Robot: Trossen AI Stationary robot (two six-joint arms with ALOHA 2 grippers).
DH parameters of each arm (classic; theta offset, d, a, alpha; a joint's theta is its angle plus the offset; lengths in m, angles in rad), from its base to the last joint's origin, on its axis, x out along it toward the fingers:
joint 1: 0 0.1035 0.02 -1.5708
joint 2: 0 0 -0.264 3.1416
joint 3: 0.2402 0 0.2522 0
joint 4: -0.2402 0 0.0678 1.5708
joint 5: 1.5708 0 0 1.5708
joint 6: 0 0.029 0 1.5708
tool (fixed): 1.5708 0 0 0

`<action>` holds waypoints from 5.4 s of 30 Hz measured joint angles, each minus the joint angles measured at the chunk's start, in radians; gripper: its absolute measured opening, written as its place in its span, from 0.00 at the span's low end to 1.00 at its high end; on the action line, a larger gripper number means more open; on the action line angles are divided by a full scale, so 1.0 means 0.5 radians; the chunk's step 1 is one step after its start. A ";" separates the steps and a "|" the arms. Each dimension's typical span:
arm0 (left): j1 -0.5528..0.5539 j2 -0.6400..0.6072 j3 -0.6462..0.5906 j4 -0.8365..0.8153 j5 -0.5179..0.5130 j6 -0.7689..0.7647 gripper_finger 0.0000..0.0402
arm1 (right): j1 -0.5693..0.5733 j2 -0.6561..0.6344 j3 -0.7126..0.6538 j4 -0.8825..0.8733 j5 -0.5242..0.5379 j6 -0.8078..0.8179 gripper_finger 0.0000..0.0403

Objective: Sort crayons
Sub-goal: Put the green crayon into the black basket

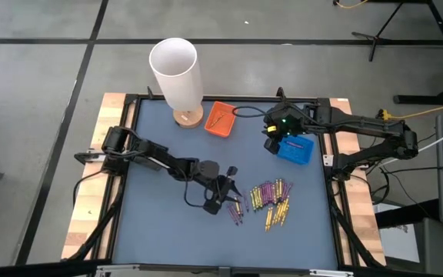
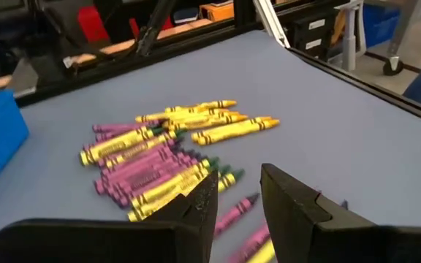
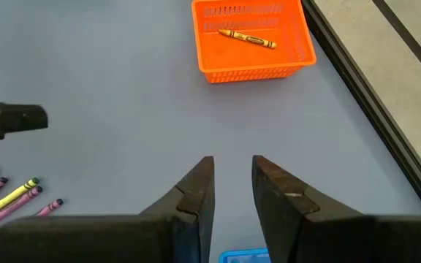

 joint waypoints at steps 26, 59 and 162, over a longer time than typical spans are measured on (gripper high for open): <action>0.116 0.200 0.474 -0.971 0.280 0.351 0.22 | -0.002 0.000 -0.001 0.016 -0.013 -0.008 0.22; 0.108 0.333 0.476 -1.061 0.306 0.388 0.15 | -0.001 0.001 -0.001 0.033 -0.015 -0.011 0.22; 0.125 -0.411 0.470 -2.289 0.053 0.175 0.02 | -0.002 0.001 0.000 0.032 -0.016 -0.010 0.22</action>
